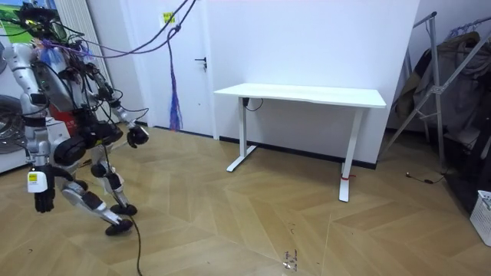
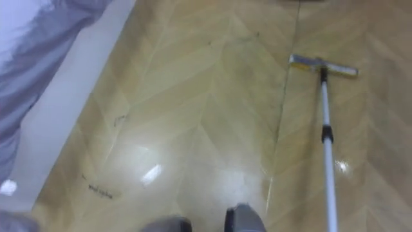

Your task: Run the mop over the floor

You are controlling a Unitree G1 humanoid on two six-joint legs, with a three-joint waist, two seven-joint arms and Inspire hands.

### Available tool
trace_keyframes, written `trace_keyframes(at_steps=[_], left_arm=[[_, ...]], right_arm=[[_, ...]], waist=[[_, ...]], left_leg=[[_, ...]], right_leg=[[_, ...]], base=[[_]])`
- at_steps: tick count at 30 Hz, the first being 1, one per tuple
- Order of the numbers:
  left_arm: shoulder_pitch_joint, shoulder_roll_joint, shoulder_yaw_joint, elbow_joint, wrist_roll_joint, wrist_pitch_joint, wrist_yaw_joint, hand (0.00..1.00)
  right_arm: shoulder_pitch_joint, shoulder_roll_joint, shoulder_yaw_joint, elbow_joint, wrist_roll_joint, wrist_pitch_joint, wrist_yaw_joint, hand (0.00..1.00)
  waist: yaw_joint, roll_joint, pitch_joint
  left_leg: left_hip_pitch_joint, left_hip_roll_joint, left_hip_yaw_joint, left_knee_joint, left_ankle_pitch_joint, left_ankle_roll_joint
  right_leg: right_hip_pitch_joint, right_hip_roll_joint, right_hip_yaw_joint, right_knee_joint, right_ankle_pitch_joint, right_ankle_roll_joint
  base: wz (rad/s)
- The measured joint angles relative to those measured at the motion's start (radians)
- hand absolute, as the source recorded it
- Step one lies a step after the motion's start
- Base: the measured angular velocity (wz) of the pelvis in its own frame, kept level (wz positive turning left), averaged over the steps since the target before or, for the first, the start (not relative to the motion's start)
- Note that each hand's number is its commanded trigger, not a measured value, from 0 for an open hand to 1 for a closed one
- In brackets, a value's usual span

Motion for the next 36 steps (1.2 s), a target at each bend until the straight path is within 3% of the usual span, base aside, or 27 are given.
trace_keyframes(at_steps=[3,4,5,6,8,9,10,11,12,13,14,16,17,19,20,22,23,24,27,28,29,31,34,35,36], left_arm=[[0.015,0.003,0.001,-0.027,0.010,-0.006,-0.012,0.00],[0.026,0.004,0.001,-0.023,0.011,-0.007,-0.029,0.00],[0.036,0.004,0.001,-0.022,0.012,-0.007,-0.044,0.00],[0.040,0.004,0.001,-0.022,0.012,-0.007,-0.053,0.00],[0.036,0.003,0.002,0.009,0.013,-0.013,-0.082,0.00],[0.036,0.002,0.002,0.012,0.014,-0.019,-0.088,0.00],[0.034,0.002,0.007,0.014,0.016,-0.029,-0.097,0.00],[0.023,0.000,0.018,0.014,0.028,-0.030,-0.102,0.00],[0.020,-0.004,0.025,0.014,0.041,-0.032,-0.102,0.00],[0.020,-0.011,0.045,0.012,0.080,-0.047,-0.104,0.00],[0.020,-0.013,0.054,0.005,0.104,-0.054,-0.100,0.00],[0.020,-0.014,0.053,0.001,0.116,-0.059,-0.090,0.00],[0.020,-0.017,0.053,0.001,0.121,-0.059,-0.089,0.00],[0.019,-0.025,0.051,0.000,0.121,-0.056,-0.083,0.00],[0.025,-0.027,0.050,0.000,0.122,-0.054,-0.080,0.00],[0.035,-0.030,0.052,0.000,0.133,-0.052,-0.075,0.00],[0.036,-0.033,0.052,0.003,0.129,-0.041,-0.070,0.00],[0.038,-0.034,0.051,0.003,0.129,-0.037,-0.069,0.00],[0.036,-0.035,0.051,0.014,0.127,-0.023,-0.062,0.00],[0.026,-0.034,0.051,0.021,0.114,-0.019,-0.058,0.00],[0.010,-0.034,0.051,0.034,0.090,-0.018,-0.047,0.00],[-0.004,-0.035,0.051,0.031,0.070,-0.018,-0.042,0.00],[-0.020,-0.027,0.049,0.005,0.065,-0.022,-0.038,0.00],[-0.027,-0.020,0.052,0.005,0.069,-0.030,-0.035,0.00],[-0.033,-0.018,0.052,0.004,0.071,-0.031,-0.031,0.00]], right_arm=[[-0.074,-0.003,0.005,-0.030,0.051,-0.022,0.020,1.00],[-0.080,-0.001,0.005,-0.030,0.062,-0.024,0.035,1.00],[-0.065,0.002,0.005,-0.030,0.069,-0.023,0.047,1.00],[-0.050,0.001,0.005,-0.030,0.073,-0.023,0.053,1.00],[0.031,-0.009,0.004,-0.023,0.075,-0.023,0.059,1.00],[0.054,-0.014,0.004,-0.022,0.075,-0.024,0.059,1.00],[0.099,-0.025,0.006,-0.019,0.074,-0.030,0.059,1.00],[0.159,-0.033,0.005,-0.017,0.074,-0.033,0.057,1.00],[0.187,-0.036,0.005,-0.015,0.074,-0.033,0.055,1.00],[0.239,-0.033,0.004,-0.013,0.071,-0.033,0.048,1.00],[0.273,-0.019,0.003,-0.012,0.071,-0.034,0.044,1.00],[0.300,0.001,-0.001,-0.012,0.074,-0.036,0.044,1.00],[0.316,0.013,-0.004,-0.013,0.074,-0.038,0.044,1.00],[0.334,0.034,-0.005,-0.015,0.072,-0.045,0.033,1.00],[0.340,0.048,-0.013,-0.015,0.063,-0.045,0.029,1.00],[0.341,0.064,-0.027,-0.018,0.030,-0.045,0.026,1.00],[0.350,0.070,-0.037,-0.023,0.022,-0.041,0.021,1.00],[0.351,0.071,-0.049,-0.030,0.013,-0.032,0.021,1.00],[0.295,0.071,-0.064,-0.023,0.006,-0.004,0.001,1.00],[0.245,0.064,-0.067,-0.015,0.001,0.012,-0.009,1.00],[0.175,0.057,-0.074,0.005,-0.003,0.024,-0.023,1.00],[0.071,0.032,-0.076,0.009,0.006,0.020,-0.036,1.00],[-0.083,-0.003,-0.074,-0.009,0.052,-0.001,-0.031,1.00],[-0.126,-0.006,-0.077,-0.029,0.058,-0.012,-0.026,1.00],[-0.145,-0.006,-0.085,-0.032,0.069,-0.020,-0.021,1.00]], waist=[[0.026,-0.033,0.0037],[0.030,-0.031,0.0015],[0.027,-0.025,-0.0095],[0.024,-0.023,-0.0126],[0.019,-0.018,-0.0156],[0.018,-0.014,-0.0152],[0.016,-0.006,-0.0162],[0.005,0.006,-0.0176],[0.000,0.018,-0.0194],[-0.004,0.037,-0.0270],[-0.008,0.052,-0.0291],[-0.032,0.064,-0.0211],[-0.044,0.075,-0.0253],[-0.064,0.078,-0.0240],[-0.072,0.071,-0.0209],[-0.085,0.067,-0.0231],[-0.084,0.055,-0.0180],[-0.082,0.062,-0.0231],[-0.079,0.059,-0.0193],[-0.077,0.055,-0.0170],[-0.075,0.042,-0.0081],[-0.048,0.031,0.0003],[-0.024,0.015,0.0059],[-0.023,0.009,0.0042],[-0.022,0.003,0.0080]], left_leg=[[-0.090,0.021,-0.009,-0.297,0.007,-0.007],[-0.085,0.031,-0.011,-0.397,0.054,-0.002],[-0.056,0.030,-0.008,-0.432,0.092,0.010],[-0.038,0.027,0.000,-0.443,0.098,0.024],[0.035,0.019,0.049,-0.460,0.078,0.073],[0.048,0.007,0.052,-0.459,0.071,0.086],[0.066,-0.016,0.053,-0.450,0.047,0.123],[0.082,-0.044,0.058,-0.444,0.021,0.142],[0.087,-0.051,0.056,-0.439,0.015,0.156],[0.098,-0.062,0.055,-0.437,-0.006,0.169],[0.105,-0.069,0.052,-0.441,-0.019,0.175],[0.114,-0.075,0.043,-0.453,-0.030,0.179],[0.119,-0.075,0.041,-0.469,-0.032,0.179],[0.147,-0.075,0.040,-0.507,-0.033,0.176],[0.173,-0.075,0.040,-0.528,-0.037,0.169],[0.202,-0.072,0.035,-0.537,-0.055,0.156],[0.220,-0.066,0.023,-0.535,-0.072,0.144],[0.229,-0.064,0.016,-0.533,-0.077,0.137],[0.268,-0.045,-0.018,-0.499,-0.113,0.102],[0.267,-0.032,-0.017,-0.462,-0.120,0.089],[0.264,-0.027,-0.012,-0.418,-0.120,0.087],[0.246,-0.001,0.007,-0.358,-0.120,0.085],[0.223,-0.004,-0.011,-0.339,-0.094,0.039],[0.214,-0.010,-0.029,-0.385,-0.095,0.029],[0.207,-0.013,-0.038,-0.422,-0.093,0.026]], right_leg=[[0.033,0.003,0.000,-0.009,-0.025,0.008],[0.077,0.000,-0.001,-0.027,-0.042,0.017],[0.125,-0.008,-0.005,-0.058,-0.058,0.030],[0.147,-0.018,-0.010,-0.075,-0.063,0.037],[0.232,-0.063,-0.022,-0.122,-0.077,0.061],[0.246,-0.075,-0.019,-0.120,-0.082,0.066],[0.243,-0.086,-0.006,-0.062,-0.073,0.080],[0.209,-0.107,0.005,0.037,-0.030,0.101],[0.193,-0.109,0.014,0.080,-0.002,0.104],[0.158,-0.108,0.033,0.151,0.059,0.114],[0.111,-0.105,0.039,0.189,0.075,0.116],[0.035,-0.095,0.041,0.185,0.070,0.115],[-0.016,-0.085,0.042,0.144,0.070,0.115],[-0.049,-0.082,0.040,-0.002,0.075,0.111],[-0.046,-0.078,0.040,-0.117,0.096,0.101],[-0.040,-0.065,0.034,-0.243,0.150,0.082],[-0.023,-0.056,0.025,-0.263,0.182,0.078],[-0.008,-0.052,0.020,-0.265,0.185,0.073],[0.048,-0.055,-0.035,-0.250,0.183,0.041],[0.057,-0.054,-0.045,-0.230,0.162,0.028],[0.060,-0.054,-0.042,-0.198,0.136,0.020],[0.057,-0.034,-0.035,-0.178,0.120,0.008],[0.060,-0.027,-0.025,-0.186,0.129,0.005],[0.068,-0.024,-0.025,-0.207,0.136,0.008],[0.072,-0.025,-0.025,-0.218,0.141,0.007]], base=[[-0.06],[0.11],[0.17],[0.30],[0.36],[0.18],[0.21],[0.27],[0.33],[0.06],[-0.08],[-0.11],[-0.05],[-0.08],[-0.09],[-0.04],[0.00],[0.11],[0.13],[0.13],[0.09],[-0.19],[0.03],[0.34],[0.29]])
